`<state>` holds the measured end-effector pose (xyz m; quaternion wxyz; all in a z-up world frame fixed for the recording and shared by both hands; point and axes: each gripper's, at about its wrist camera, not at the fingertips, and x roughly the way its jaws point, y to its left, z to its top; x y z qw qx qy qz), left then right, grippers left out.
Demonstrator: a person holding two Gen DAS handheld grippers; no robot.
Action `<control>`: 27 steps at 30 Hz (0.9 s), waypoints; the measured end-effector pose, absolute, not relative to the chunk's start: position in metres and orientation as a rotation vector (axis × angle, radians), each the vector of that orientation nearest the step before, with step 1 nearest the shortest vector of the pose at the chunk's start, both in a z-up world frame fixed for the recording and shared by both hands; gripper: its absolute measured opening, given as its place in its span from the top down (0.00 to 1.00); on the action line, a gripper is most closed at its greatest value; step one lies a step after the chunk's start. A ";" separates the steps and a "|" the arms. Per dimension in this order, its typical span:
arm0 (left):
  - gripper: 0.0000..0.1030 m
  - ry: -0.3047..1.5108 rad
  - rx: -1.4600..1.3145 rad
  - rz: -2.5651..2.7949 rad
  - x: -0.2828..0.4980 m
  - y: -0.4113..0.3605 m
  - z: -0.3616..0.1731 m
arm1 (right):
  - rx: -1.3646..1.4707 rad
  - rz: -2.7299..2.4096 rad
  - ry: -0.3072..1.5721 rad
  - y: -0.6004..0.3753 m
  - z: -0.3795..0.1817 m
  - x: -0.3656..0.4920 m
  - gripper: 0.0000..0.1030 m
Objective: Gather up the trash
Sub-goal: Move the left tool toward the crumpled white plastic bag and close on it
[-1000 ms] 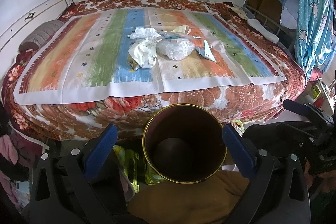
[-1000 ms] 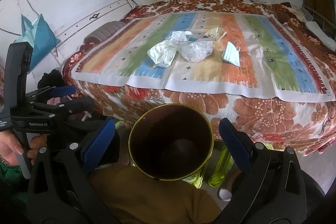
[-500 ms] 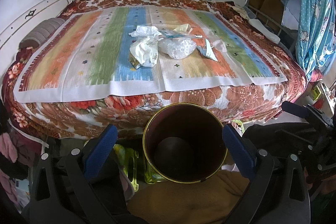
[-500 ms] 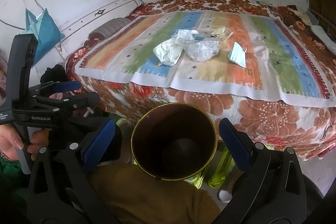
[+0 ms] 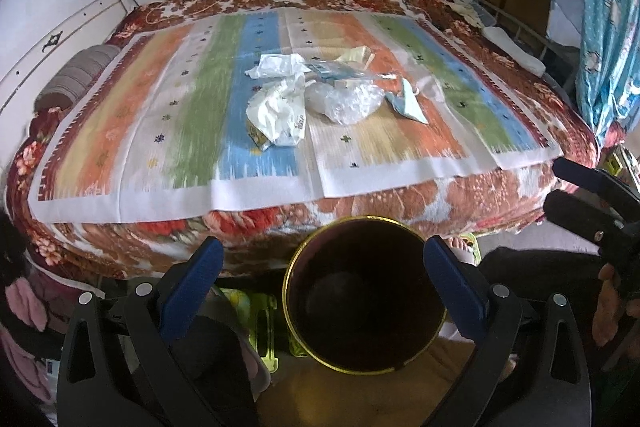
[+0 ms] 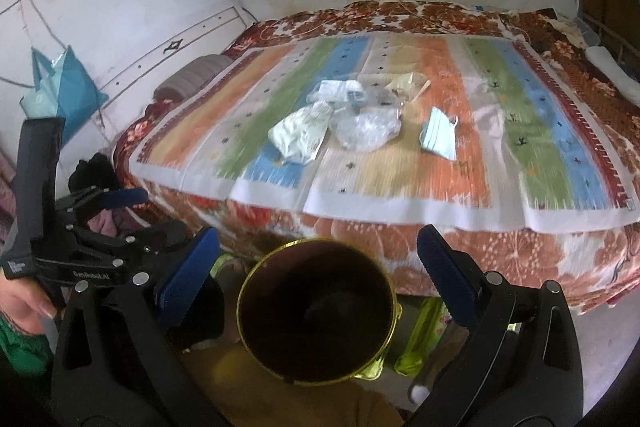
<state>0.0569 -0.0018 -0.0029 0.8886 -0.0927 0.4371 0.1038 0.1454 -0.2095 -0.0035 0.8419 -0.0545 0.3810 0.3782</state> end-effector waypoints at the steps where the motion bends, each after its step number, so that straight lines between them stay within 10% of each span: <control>1: 0.06 0.913 -0.198 0.219 0.062 0.000 -0.002 | -0.111 0.797 0.807 -0.208 -0.003 0.150 0.08; 27: 0.06 0.971 -0.225 0.300 0.196 0.080 -0.026 | -0.072 0.765 0.858 -0.162 -0.008 0.263 0.08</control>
